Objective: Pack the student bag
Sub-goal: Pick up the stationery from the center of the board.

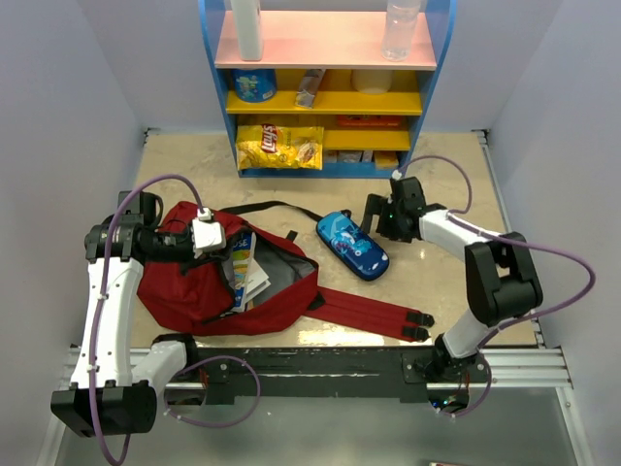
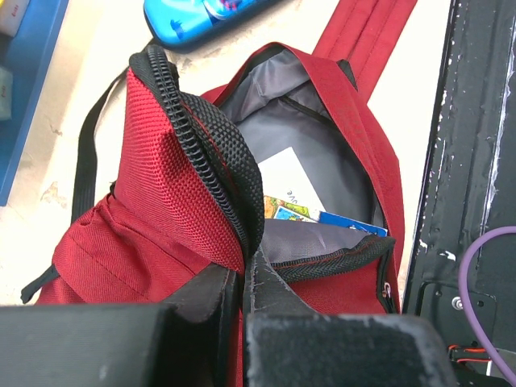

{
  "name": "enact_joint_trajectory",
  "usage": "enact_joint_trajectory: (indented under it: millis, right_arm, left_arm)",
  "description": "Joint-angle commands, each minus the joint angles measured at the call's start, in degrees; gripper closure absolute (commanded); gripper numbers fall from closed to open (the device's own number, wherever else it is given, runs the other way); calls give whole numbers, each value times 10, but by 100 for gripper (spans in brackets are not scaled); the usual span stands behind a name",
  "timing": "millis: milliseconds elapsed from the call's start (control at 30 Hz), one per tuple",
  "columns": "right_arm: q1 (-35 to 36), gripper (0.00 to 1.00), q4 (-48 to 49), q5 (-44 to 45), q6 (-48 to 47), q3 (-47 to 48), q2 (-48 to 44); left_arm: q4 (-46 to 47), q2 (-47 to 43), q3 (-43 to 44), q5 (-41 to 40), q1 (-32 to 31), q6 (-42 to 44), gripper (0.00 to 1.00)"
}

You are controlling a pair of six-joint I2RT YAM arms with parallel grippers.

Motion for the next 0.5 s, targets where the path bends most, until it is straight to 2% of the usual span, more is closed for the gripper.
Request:
enact_joint_trajectory:
  millis: [0, 133, 267, 467]
  right_arm:
    - [-5, 1, 126, -212, 19, -53, 32]
    - [-15, 1, 225, -307, 63, -101, 53]
    - [-16, 1, 339, -362, 118, -146, 62]
    - [-5, 1, 449, -424, 186, -212, 66]
  left_arm:
    - [6, -7, 8, 40, -2, 16, 100]
    - [6, -13, 6, 33, -2, 16, 100]
    - [5, -13, 3, 31, -2, 16, 100]
    - [6, -9, 2, 35, -2, 20, 100]
